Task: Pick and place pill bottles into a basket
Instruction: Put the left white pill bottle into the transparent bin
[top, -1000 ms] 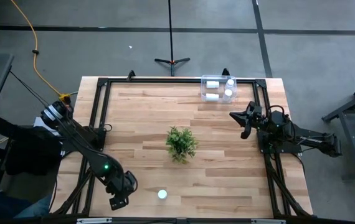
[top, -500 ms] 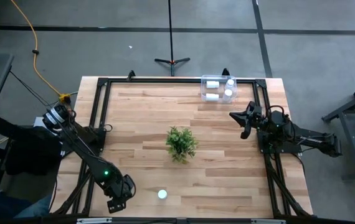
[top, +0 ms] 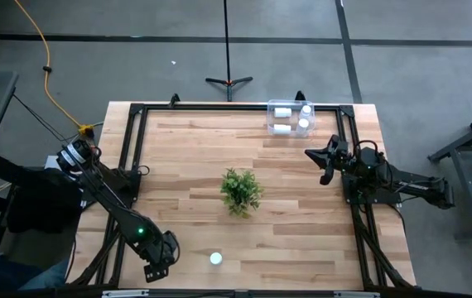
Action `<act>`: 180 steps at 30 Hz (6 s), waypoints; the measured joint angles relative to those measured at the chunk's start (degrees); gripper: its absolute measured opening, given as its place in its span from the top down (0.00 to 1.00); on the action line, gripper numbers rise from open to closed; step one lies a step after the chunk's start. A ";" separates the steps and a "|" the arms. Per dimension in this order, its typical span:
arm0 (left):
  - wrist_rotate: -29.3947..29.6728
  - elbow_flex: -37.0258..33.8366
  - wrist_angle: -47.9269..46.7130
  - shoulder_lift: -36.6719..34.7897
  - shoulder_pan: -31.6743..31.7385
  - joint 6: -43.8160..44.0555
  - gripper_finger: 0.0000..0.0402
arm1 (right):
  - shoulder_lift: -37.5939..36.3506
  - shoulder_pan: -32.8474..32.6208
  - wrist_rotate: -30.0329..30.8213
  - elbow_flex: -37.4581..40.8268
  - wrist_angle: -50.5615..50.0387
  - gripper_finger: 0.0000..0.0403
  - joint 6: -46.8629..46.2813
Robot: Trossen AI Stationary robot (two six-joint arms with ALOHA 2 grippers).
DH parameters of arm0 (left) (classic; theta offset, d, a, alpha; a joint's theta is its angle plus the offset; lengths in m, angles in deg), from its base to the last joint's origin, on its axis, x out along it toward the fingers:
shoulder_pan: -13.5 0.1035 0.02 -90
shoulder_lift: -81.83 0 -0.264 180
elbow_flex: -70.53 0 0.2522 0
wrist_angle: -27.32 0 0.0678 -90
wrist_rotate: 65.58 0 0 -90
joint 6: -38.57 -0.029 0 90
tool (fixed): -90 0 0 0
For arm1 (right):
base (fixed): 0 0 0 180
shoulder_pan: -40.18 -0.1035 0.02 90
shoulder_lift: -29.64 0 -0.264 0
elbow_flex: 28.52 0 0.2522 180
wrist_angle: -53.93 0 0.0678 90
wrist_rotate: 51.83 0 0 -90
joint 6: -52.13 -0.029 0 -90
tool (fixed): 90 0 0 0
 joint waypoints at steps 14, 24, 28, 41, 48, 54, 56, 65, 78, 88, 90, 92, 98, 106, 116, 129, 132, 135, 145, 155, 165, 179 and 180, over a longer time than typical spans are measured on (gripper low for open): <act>1.23 0.00 0.16 -0.04 0.00 0.02 0.42 | 0.00 0.01 -0.03 0.00 0.00 0.99 -0.02; 1.12 0.00 0.34 -0.04 0.00 0.10 0.43 | 0.00 0.02 -0.02 0.00 0.02 0.99 -0.02; 1.07 0.02 0.39 -0.04 0.00 1.03 0.47 | 0.00 0.00 -0.03 0.00 0.01 1.00 -0.01; 2.23 0.52 2.62 -0.04 0.11 3.74 0.47 | 0.00 0.02 -0.04 0.00 0.02 1.00 -0.02; 6.31 3.59 2.01 -0.04 0.11 4.19 0.47 | 0.00 0.01 -0.04 0.00 0.02 1.00 -0.50; 9.19 4.56 1.81 -0.06 0.13 5.47 0.47 | 0.00 0.01 -0.04 0.00 0.00 0.99 -0.48; 10.36 4.93 1.82 -0.04 0.13 5.57 0.47 | -0.02 0.02 -0.02 0.00 0.02 0.99 -0.59; 14.13 5.81 1.99 -0.51 2.86 5.40 0.47 | -0.01 0.01 -0.04 0.00 0.01 0.99 -0.65; 18.74 5.84 0.59 -7.09 13.50 -7.98 0.47 | -0.02 0.00 -0.02 0.00 0.02 1.00 -1.10; 21.53 5.84 -1.45 -11.15 21.96 -21.95 0.47 | -0.02 0.02 -0.02 0.00 0.02 0.99 -0.74; 21.67 5.84 -1.77 -11.51 23.98 -25.25 0.47 | -0.02 0.02 -0.02 0.00 0.02 0.99 -0.70; 21.60 5.84 -2.41 -11.83 25.93 -28.59 0.47 | -0.02 0.01 0.00 0.00 0.02 0.99 -0.70; 18.17 5.84 -5.08 -13.21 30.98 -38.95 0.47 | -0.02 0.02 0.11 0.00 0.02 0.99 -1.00; 17.23 5.79 -9.67 -17.74 38.87 -53.30 0.47 | -0.06 0.01 0.17 0.00 0.02 0.99 -1.09; 10.31 5.79 -7.21 -20.57 53.83 -70.73 0.47 | -0.02 0.02 0.58 0.02 0.05 0.99 -2.20; 11.20 5.79 15.73 -18.08 65.49 -70.06 0.47 | -0.01 0.02 1.16 0.02 0.14 1.00 -2.00; 11.15 5.83 21.51 -15.91 66.94 -69.37 0.47 | 0.00 0.00 2.77 0.02 0.44 0.99 -0.94; 10.73 5.81 24.90 -13.12 68.27 -69.04 0.47 | 0.00 0.00 4.94 0.02 1.11 0.98 0.68; 8.08 5.81 35.00 -7.22 69.60 -67.32 0.47 | 0.00 0.00 8.42 0.02 1.73 0.80 2.35; 8.19 5.79 36.81 -5.64 69.49 -61.43 0.47 | 0.00 0.00 8.24 0.02 1.81 0.47 15.30; 8.38 5.79 36.86 -5.64 69.49 -53.47 0.47 | 0.00 0.00 11.64 0.02 3.19 0.39 26.55; 10.06 5.79 41.36 -5.64 69.49 -50.53 0.47 | 3.87 0.02 16.56 -2.64 16.86 0.38 28.55; 10.06 5.79 41.37 -5.64 69.49 -50.49 0.47 | 5.34 0.02 16.36 -3.85 17.18 0.38 27.38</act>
